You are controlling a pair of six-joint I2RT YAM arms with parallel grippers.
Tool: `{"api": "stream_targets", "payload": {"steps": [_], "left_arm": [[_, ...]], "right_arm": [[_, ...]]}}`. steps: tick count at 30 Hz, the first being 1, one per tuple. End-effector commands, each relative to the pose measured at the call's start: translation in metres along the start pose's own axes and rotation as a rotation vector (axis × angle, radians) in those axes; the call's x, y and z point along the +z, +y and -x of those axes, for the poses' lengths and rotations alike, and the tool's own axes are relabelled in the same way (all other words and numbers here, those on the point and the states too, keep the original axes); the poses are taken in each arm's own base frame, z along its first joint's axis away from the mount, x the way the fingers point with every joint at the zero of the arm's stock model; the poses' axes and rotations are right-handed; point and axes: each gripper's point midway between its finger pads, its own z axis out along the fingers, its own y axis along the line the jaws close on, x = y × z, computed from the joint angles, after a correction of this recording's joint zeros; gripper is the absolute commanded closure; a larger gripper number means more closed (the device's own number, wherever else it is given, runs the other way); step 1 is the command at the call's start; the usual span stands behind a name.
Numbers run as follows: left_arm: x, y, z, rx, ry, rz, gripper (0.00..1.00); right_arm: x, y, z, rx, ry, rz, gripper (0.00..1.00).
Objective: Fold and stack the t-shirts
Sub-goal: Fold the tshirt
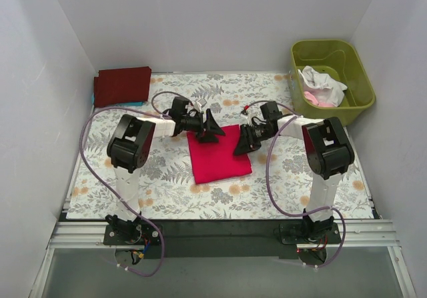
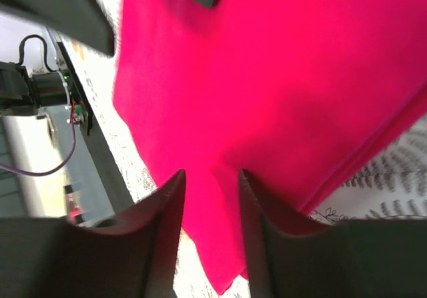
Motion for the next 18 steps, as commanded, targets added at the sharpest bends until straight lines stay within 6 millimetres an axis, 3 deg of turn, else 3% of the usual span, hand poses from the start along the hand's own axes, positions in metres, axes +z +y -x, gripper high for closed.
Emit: {"api": "stream_targets", "payload": {"steps": [1,2,3,5,6,7,8,9,10,11,14,18], "left_arm": [[-0.044,-0.063,0.017,0.208,-0.064,-0.036,0.34],[-0.07,-0.083,0.028,0.259,-0.128,-0.045,0.32],[-0.084,-0.08,0.023,0.213,-0.14,-0.013,0.31],[-0.116,-0.078,0.033,0.179,-0.231,0.042,0.29],[-0.152,-0.083,0.041,0.162,-0.318,0.063,0.27],[-0.166,-0.074,0.041,0.132,-0.36,0.1,0.23],[-0.182,-0.075,0.042,0.128,-0.399,0.117,0.21],[-0.208,-0.071,0.04,0.104,-0.446,0.161,0.2],[-0.216,-0.068,0.036,0.092,-0.457,0.192,0.18],[-0.238,-0.059,0.044,0.062,-0.518,0.258,0.16],[-0.258,-0.04,0.023,0.008,-0.53,0.404,0.1],[-0.266,-0.021,-0.01,-0.06,-0.471,0.484,0.08]], "right_arm": [[-0.028,0.044,0.048,-0.198,-0.105,0.041,0.54],[-0.034,0.056,0.055,-0.246,-0.105,0.05,0.52],[-0.041,0.07,0.058,-0.272,-0.112,0.056,0.5],[-0.044,0.079,0.064,-0.372,-0.116,0.012,0.44],[-0.043,0.093,0.062,-0.462,-0.101,-0.013,0.42],[-0.041,0.089,0.064,-0.513,-0.098,-0.1,0.39],[-0.039,0.092,0.063,-0.561,-0.092,-0.147,0.38],[-0.027,0.11,0.055,-0.68,-0.068,-0.165,0.36],[-0.025,0.106,0.057,-0.732,-0.064,-0.268,0.36],[-0.009,0.12,0.046,-0.806,-0.03,-0.282,0.36],[0.006,0.126,0.04,-0.946,0.006,-0.385,0.36],[0.047,0.147,0.0,-1.079,0.12,-0.382,0.37]]}}
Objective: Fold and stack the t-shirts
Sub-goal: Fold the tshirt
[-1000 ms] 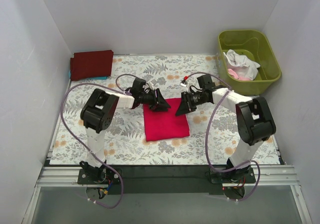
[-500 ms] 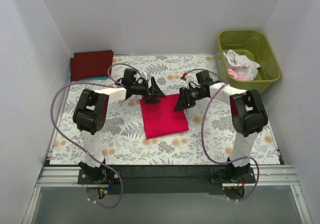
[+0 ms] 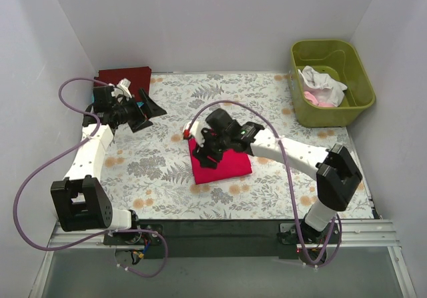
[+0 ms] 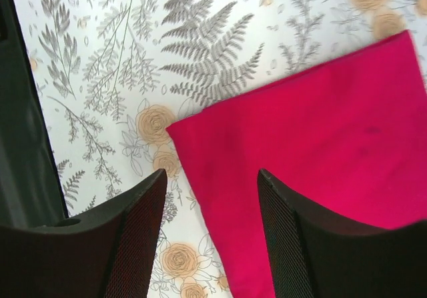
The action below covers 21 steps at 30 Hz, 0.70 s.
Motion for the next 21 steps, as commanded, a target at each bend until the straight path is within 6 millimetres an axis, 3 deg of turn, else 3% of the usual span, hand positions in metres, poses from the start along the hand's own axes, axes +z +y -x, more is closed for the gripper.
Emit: {"api": "stream_targets", "payload": {"steps": [1,2,6,17,21], "left_arm": [[-0.017,0.036,-0.046,-0.069,0.139,0.157,0.08],[-0.021,0.038,-0.048,-0.081,0.139,0.155,0.08],[-0.025,0.042,-0.052,-0.096,0.131,0.168,0.07],[-0.025,0.045,-0.053,-0.092,0.139,0.183,0.07],[-0.026,0.047,-0.055,-0.084,0.148,0.19,0.07]], "right_arm": [[0.012,0.001,-0.018,-0.13,0.132,-0.109,0.37],[0.019,0.017,-0.018,-0.164,0.143,-0.086,0.37],[0.042,0.039,-0.032,-0.219,0.213,-0.066,0.39],[0.081,0.046,-0.054,-0.213,0.294,-0.055,0.46],[0.091,0.046,-0.05,-0.208,0.282,-0.049,0.46]]}}
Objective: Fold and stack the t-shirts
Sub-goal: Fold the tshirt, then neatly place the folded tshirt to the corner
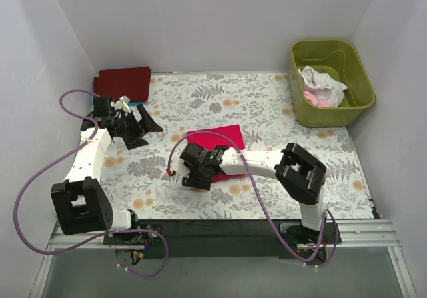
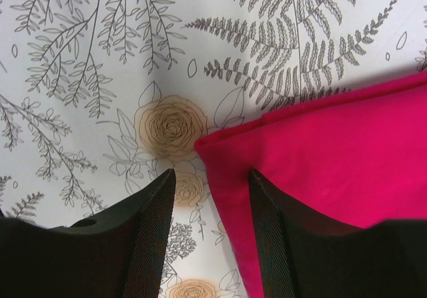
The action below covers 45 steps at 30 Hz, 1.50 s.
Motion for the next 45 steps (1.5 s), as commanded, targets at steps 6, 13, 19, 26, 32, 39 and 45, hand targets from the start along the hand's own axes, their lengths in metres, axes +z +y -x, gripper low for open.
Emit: {"api": "stream_targets", "payload": {"steps": [6,13,19,26,32,39,45], "left_arm": [[-0.008,0.001,-0.008,0.028,-0.007,0.003,0.07],[-0.004,0.009,-0.021,-0.011,0.017,0.01,0.08],[0.011,0.017,-0.044,-0.116,0.07,-0.029,0.1],[0.04,0.02,-0.055,-0.318,0.108,-0.12,0.1],[0.067,0.008,-0.041,-0.389,0.075,-0.153,0.05],[0.109,0.0,-0.053,-0.404,0.081,-0.055,0.04],[0.143,0.013,-0.067,-0.462,0.078,0.089,0.12]], "right_arm": [[0.016,-0.007,0.025,0.005,-0.051,-0.02,0.47],[0.027,-0.008,-0.003,0.038,0.002,0.001,0.95],[-0.01,-0.038,0.022,0.101,-0.144,0.016,0.99],[-0.065,-0.062,0.068,0.143,-0.374,0.022,0.99],[-0.069,-0.063,0.08,0.162,-0.413,0.04,0.99],[-0.071,-0.071,0.096,0.183,-0.441,0.033,0.99],[-0.066,-0.079,0.106,0.208,-0.454,0.028,0.99]]}}
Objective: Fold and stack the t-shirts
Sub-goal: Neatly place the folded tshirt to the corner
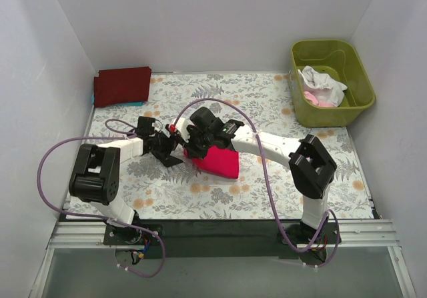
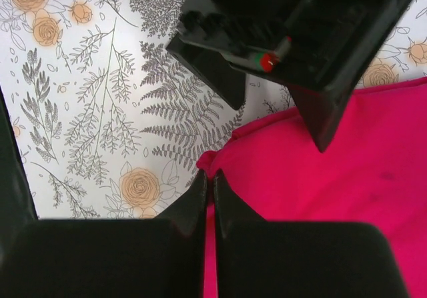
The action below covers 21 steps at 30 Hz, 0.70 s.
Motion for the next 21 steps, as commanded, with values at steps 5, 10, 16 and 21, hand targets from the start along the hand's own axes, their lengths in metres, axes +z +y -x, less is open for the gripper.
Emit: {"api": "stream_targets", "payload": {"steps": [5,10,16,21], "left_arm": [[0.029,-0.017,0.022,-0.017,-0.118,0.015,0.21],[0.045,-0.015,0.022,-0.007,-0.12,0.046,0.26],[0.059,-0.013,0.023,0.01,-0.116,0.066,0.44],[0.068,-0.01,0.027,0.026,-0.118,0.07,0.57]], "right_arm": [[0.004,-0.003,0.039,0.002,-0.097,0.004,0.99],[0.007,-0.004,0.046,0.017,-0.109,0.01,0.99],[0.007,-0.004,0.051,0.027,-0.119,0.009,0.99],[0.002,0.003,0.047,0.042,-0.12,0.031,0.99]]}}
